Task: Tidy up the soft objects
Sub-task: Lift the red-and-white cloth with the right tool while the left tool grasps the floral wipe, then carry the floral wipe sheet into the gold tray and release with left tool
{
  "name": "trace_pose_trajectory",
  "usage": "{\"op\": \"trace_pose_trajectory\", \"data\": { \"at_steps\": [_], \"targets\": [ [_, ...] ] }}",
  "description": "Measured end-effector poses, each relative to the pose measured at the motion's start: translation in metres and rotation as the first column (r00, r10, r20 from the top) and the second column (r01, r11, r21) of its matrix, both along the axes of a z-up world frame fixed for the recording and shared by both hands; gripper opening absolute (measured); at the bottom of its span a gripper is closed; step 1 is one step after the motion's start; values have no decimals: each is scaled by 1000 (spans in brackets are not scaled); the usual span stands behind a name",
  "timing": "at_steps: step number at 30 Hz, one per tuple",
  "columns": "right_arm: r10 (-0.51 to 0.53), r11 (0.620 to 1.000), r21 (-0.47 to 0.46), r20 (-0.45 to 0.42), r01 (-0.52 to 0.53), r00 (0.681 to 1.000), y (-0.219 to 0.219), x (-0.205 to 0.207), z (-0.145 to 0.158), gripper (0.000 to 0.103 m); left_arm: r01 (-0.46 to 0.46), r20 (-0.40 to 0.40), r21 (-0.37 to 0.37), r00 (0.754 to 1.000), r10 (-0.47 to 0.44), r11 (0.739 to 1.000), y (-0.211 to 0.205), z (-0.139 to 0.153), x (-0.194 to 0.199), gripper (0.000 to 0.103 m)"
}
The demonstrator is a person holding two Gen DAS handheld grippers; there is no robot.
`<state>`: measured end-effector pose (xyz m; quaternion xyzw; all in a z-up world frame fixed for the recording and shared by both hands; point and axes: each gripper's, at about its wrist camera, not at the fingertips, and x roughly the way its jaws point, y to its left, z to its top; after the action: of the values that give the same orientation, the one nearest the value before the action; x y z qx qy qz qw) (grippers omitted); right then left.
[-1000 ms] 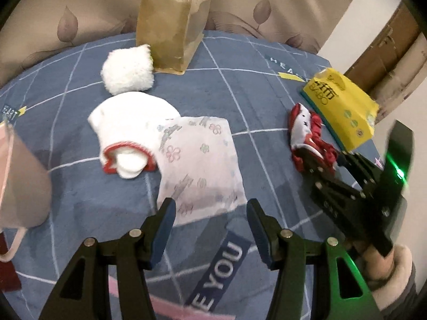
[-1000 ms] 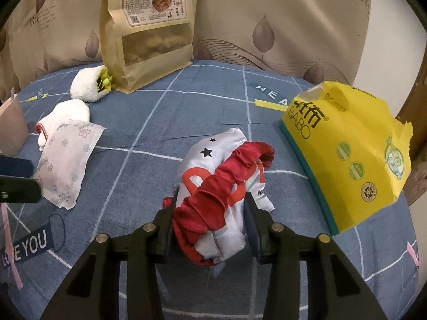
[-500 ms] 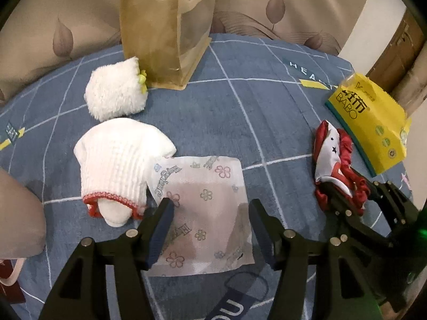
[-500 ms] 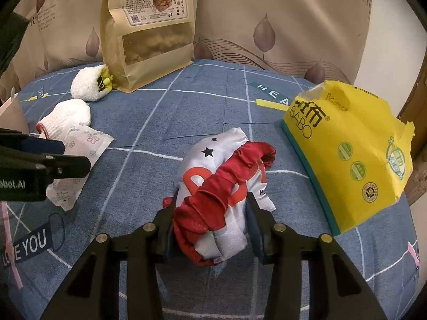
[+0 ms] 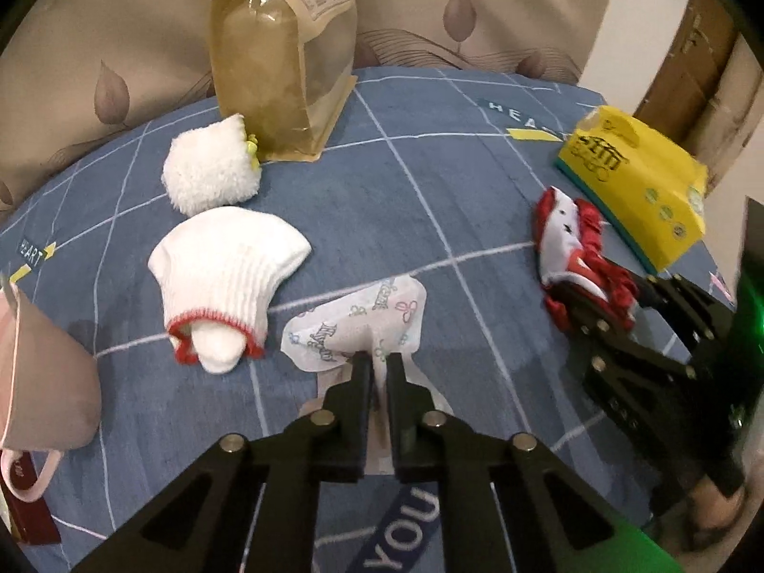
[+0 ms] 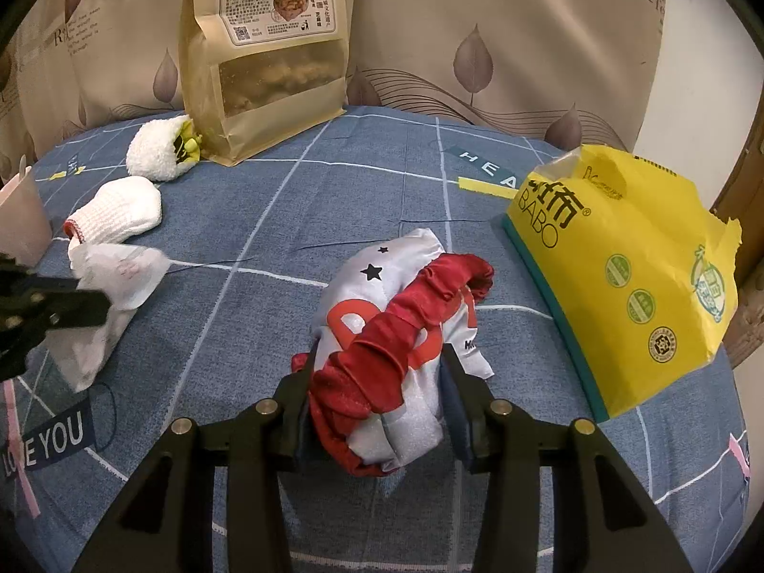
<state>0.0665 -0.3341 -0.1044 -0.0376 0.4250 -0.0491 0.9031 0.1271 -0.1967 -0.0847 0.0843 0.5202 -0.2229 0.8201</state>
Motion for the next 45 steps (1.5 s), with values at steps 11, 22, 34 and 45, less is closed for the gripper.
{"op": "trace_pose_trajectory", "data": {
  "at_steps": [11,22,34,45],
  "targets": [
    [-1,1000,-3,1,1,1000,1,0,-1,43,54,-3,-64,999,-54,997,23,23,-26,6],
    [-1,1000,-5,1,1,1000,0,0,-1,43,30,52,-105,998,-24,994,54,61,-40,6],
    [-1,1000,-9,1,1,1000,1,1,-2,43,-177,135,-50,974,182,983,159,95,-31,6],
    [-2,1000,-27,2,2,1000,2,0,-2,43,-416,173,-7,895,411,909,282,100,-7,6]
  ]
}}
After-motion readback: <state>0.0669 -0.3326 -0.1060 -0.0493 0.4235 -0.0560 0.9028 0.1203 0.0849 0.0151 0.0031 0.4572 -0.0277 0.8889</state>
